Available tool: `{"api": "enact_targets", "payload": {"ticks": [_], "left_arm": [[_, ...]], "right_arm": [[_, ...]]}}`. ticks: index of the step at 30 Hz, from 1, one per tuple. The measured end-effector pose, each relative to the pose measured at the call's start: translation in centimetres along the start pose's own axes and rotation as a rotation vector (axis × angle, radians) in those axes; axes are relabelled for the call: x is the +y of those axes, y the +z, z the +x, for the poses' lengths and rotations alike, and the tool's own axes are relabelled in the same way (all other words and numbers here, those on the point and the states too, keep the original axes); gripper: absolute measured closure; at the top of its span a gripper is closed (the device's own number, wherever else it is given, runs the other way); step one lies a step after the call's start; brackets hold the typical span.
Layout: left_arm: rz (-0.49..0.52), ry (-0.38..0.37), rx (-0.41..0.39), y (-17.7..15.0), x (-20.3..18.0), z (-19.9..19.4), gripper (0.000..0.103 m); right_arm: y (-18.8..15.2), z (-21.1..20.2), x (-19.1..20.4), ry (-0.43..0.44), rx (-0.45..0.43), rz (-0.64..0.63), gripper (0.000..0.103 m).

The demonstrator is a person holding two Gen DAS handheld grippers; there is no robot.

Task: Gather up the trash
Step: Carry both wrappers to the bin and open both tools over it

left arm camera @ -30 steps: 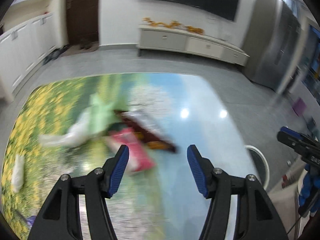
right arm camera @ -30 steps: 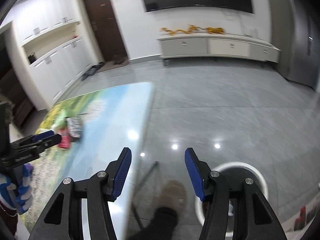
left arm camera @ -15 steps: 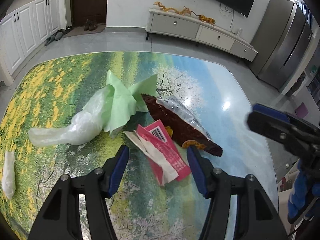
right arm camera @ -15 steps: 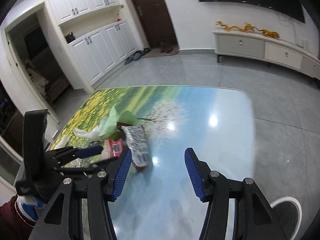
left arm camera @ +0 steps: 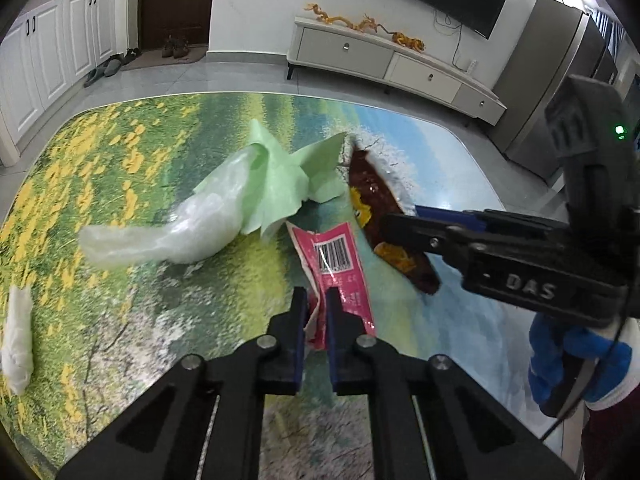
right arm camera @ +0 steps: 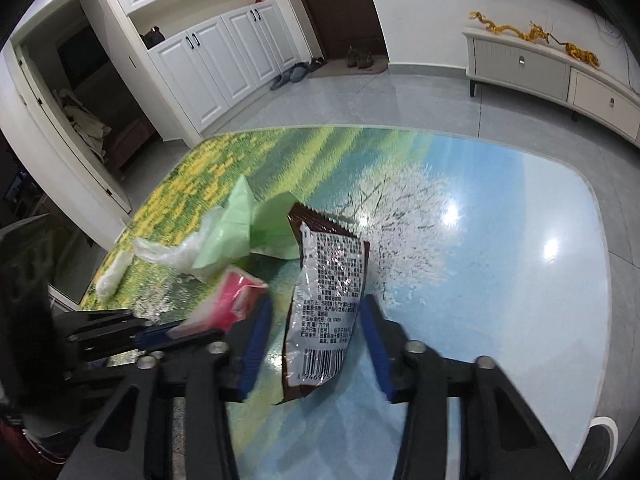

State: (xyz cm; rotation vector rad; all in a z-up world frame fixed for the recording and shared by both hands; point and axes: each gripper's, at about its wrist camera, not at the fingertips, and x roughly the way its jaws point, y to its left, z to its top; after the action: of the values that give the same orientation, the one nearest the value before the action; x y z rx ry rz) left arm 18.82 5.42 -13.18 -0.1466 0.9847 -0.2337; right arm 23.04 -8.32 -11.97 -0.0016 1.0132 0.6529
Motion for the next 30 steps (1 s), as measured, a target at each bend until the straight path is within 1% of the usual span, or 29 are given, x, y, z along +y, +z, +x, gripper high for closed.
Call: {"api": "enact_targets", "payload": {"ticks": [1,3,5,10,16,20,24,27,30], "left_arm": [[-0.006,0.000,-0.004,-0.1,0.2,-0.3,0.096],[-0.016,0.005,-0.012,-0.3,0.6,-0.7,0.096],[-0.024,0.011,-0.020,-0.4,0.7,-1.2,0.097],[-0.024,0.020,-0.051,-0.7,0.4,-3.3,0.097],[-0.006,0.009,-0.083,-0.7,-1.7,-5.7,0.097],[0.042,-0.020,-0.100,-0.3,-5.1,-6.8,0.097],[0.111,-0.074,-0.105,0.2,-9.9,-7.2,0.097],[0.160,-0.124,-0.090,0.4,-14.1,-6.5,0.097],[0.218,-0.168,-0.064,0.6,-18.6,-5.2,0.097]], "right_arm": [[-0.2,0.1,0.1,-0.001,0.001,-0.004,0.076],[-0.4,0.1,0.2,0.003,-0.003,-0.005,0.086],[-0.7,-0.3,0.4,0.006,-0.013,-0.006,0.088],[-1.9,-2.9,0.9,0.023,-0.059,0.000,0.089],[-4.2,-7.4,0.5,0.017,-0.123,0.032,0.089],[-6.1,-11.6,-1.4,-0.022,-0.179,0.074,0.089],[-8.5,-16.5,-4.4,-0.087,-0.236,0.122,0.089],[-10.5,-19.5,-6.9,-0.146,-0.259,0.159,0.089],[-13.4,-22.1,-9.7,-0.214,-0.268,0.213,0.089]]}}
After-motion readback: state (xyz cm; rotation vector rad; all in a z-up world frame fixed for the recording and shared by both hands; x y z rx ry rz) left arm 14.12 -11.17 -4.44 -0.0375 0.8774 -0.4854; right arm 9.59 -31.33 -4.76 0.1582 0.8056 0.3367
